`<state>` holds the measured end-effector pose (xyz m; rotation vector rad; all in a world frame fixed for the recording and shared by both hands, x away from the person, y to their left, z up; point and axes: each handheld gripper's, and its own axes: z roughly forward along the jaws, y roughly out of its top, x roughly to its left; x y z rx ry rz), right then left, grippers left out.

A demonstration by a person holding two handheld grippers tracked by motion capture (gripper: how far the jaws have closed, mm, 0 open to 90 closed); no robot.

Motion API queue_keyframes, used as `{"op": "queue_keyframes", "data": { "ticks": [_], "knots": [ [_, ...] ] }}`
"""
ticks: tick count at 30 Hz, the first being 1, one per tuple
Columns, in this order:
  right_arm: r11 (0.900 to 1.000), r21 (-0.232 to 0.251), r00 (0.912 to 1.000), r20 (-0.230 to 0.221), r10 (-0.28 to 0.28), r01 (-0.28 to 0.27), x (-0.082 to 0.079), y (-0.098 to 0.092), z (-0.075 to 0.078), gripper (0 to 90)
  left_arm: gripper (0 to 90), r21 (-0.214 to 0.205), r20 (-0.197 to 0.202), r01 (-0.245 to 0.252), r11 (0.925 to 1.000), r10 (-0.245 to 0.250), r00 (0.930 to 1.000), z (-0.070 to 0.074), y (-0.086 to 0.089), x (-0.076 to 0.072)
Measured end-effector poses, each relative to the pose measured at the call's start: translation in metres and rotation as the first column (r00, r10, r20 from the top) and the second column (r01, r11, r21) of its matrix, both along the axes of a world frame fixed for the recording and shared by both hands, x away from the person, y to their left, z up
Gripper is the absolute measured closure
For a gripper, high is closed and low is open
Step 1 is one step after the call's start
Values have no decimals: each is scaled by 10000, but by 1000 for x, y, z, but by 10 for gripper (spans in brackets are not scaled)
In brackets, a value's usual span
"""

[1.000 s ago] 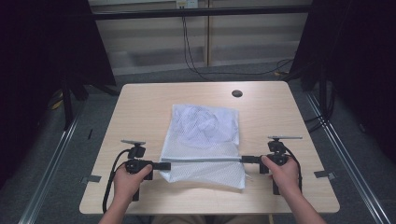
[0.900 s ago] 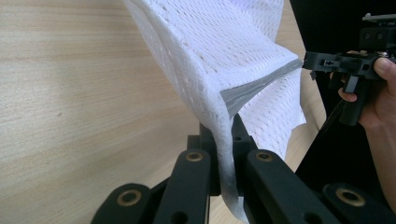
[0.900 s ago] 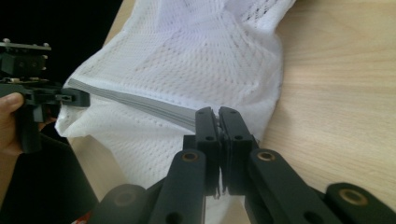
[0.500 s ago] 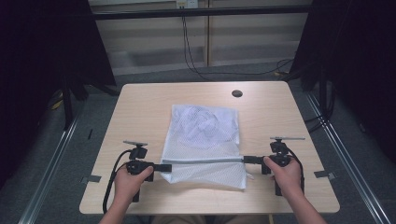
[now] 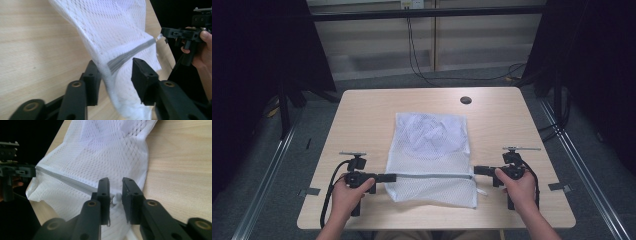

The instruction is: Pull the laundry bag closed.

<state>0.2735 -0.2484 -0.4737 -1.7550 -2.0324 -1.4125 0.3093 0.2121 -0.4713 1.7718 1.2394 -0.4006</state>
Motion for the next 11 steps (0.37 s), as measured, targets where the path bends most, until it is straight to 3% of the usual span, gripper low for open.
{"op": "queue_keyframes", "data": {
  "ticks": [4, 7, 11],
  "knots": [
    [9992, -372, 9981, 600, 160, -138, -2, 4, 7, 639, 371, -98, 519, -297, 9995, 302, 9982, 0, 3, 1],
    [9985, -531, 9948, 1004, 171, -118, -2, 6, 8, 548, 320, 139, 936, -354, 9993, 339, 9950, 2, 6, 2],
    [9975, -709, 9938, 1109, 121, -42, -1, 6, 7, 497, 280, 230, 1257, -500, 9985, 468, 9910, 3, 8, 4]
  ]
}}
